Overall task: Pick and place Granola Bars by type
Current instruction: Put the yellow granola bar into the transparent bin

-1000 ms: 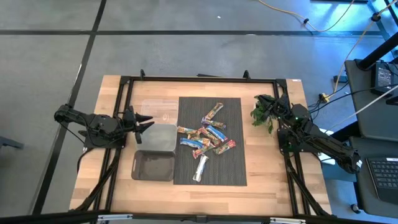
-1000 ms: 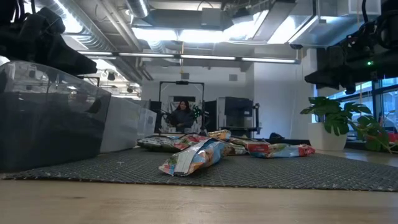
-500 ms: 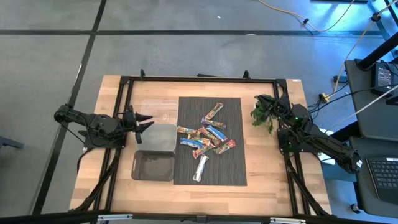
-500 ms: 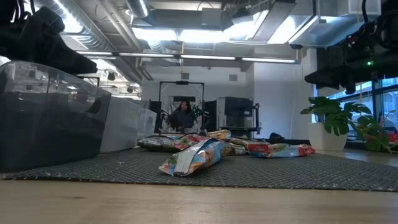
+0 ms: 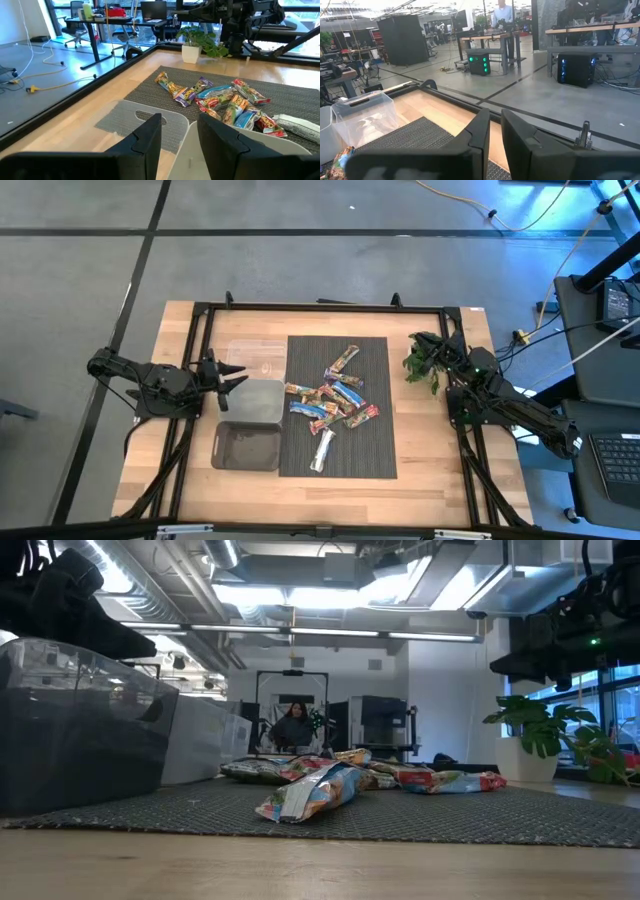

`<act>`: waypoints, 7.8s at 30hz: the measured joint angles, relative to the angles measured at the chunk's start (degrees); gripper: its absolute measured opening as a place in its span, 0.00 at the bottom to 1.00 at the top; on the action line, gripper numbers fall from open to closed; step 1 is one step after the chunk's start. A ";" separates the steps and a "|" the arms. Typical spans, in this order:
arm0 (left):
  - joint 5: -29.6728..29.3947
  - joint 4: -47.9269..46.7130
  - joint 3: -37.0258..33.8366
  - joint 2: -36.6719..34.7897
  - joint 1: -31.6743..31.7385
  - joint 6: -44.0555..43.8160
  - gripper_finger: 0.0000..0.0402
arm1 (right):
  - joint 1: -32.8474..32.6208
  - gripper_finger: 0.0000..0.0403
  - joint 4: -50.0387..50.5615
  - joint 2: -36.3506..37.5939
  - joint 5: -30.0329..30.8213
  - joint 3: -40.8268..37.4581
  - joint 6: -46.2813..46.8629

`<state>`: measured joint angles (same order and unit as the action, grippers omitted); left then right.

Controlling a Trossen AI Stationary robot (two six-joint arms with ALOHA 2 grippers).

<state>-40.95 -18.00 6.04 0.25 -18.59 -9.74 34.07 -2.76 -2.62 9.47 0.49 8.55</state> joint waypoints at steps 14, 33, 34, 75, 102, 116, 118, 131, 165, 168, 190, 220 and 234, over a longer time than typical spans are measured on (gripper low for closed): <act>-1.83 0.15 0.00 0.00 0.00 -0.11 0.30 | 0.00 0.13 -0.01 0.00 0.00 0.01 -0.01; -3.52 0.19 0.00 -0.01 0.00 0.78 0.33 | -0.01 0.13 0.11 0.01 -1.48 0.00 1.71; -3.52 0.18 0.00 -0.02 0.00 0.96 0.35 | -0.01 0.13 0.13 0.01 -1.86 0.00 1.73; 7.23 20.00 12.18 27.12 7.49 8.78 0.48 | -0.01 0.13 0.27 0.01 -1.99 0.00 1.50; 48.11 -5.57 58.85 99.31 31.24 21.53 0.48 | -0.01 0.13 0.33 -0.02 -2.01 0.00 -1.37; 44.55 -5.87 59.27 102.73 31.05 21.51 0.48 | -0.01 0.13 0.44 -0.02 -3.13 0.00 -1.30; 45.01 -6.13 59.26 102.73 31.06 21.51 0.48 | -0.01 0.13 0.46 -0.02 -3.15 0.00 -1.30; 45.35 -7.11 59.25 102.75 31.01 23.91 0.62 | -0.01 0.13 0.52 -0.02 -3.26 0.00 -1.37; 43.22 -9.25 59.23 103.89 28.05 22.38 0.61 | -0.01 0.13 0.55 -0.02 -3.58 0.00 -1.54; 43.06 -9.45 59.29 105.10 27.84 22.38 0.60 | -0.01 0.13 0.55 -0.02 -3.58 0.00 -1.54; 43.32 -10.25 61.29 110.01 27.54 25.97 0.43 | -0.03 0.13 0.63 -1.13 -4.17 0.00 -1.67; 36.40 -20.55 74.33 107.82 26.47 30.19 0.26 | -0.01 0.13 0.66 -1.13 -4.15 0.00 -1.61; 37.79 -25.96 63.16 84.79 35.74 22.09 0.26 | -0.01 0.13 0.63 -2.34 -4.68 0.02 -1.54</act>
<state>-3.17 -43.95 69.21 85.04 17.15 12.35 34.06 -2.13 -4.95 4.80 0.51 7.01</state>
